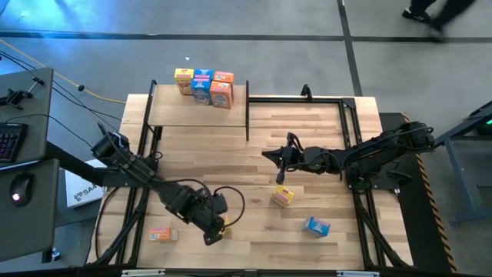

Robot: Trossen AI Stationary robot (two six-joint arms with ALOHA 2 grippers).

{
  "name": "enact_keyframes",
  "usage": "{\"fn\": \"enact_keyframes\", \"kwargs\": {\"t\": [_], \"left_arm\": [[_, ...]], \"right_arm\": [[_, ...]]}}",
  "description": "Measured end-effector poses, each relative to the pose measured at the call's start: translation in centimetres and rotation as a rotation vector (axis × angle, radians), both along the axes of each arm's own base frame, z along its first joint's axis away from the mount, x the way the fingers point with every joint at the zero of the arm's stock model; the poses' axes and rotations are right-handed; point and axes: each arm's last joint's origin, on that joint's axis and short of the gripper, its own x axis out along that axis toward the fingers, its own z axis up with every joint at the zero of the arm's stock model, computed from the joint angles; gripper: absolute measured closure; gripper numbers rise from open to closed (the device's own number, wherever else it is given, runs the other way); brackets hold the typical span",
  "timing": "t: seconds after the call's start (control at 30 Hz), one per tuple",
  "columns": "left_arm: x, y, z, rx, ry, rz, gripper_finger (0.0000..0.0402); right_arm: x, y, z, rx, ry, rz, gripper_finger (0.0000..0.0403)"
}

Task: Stack cereal on shelf
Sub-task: Put the left yellow cereal box on the shelf aligned with the other yellow cereal box

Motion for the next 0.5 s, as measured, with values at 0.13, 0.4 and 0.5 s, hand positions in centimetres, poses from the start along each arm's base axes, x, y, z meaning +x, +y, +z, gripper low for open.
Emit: {"fn": "enact_keyframes", "kwargs": {"t": [0.13, 0.4, 0.5], "left_arm": [[-0.1, -0.2, 0.0, -0.023, 0.002, 0.009, 0.0107], [0.2, -0.6, -0.5, -0.025, 0.005, 0.026, 0.0107], [0.3, -1.0, -1.5, -0.014, 0.044, 0.004, 0.0107]], "right_arm": [[0.0, 0.0, 0.0, 0.0, 0.0, 0.002, 0.0403], [0.0, 0.0, 0.0, 0.001, 0.0, 0.008, 0.0403], [0.0, 0.0, 0.0, 0.001, 0.0, 0.008, 0.0403]]}}
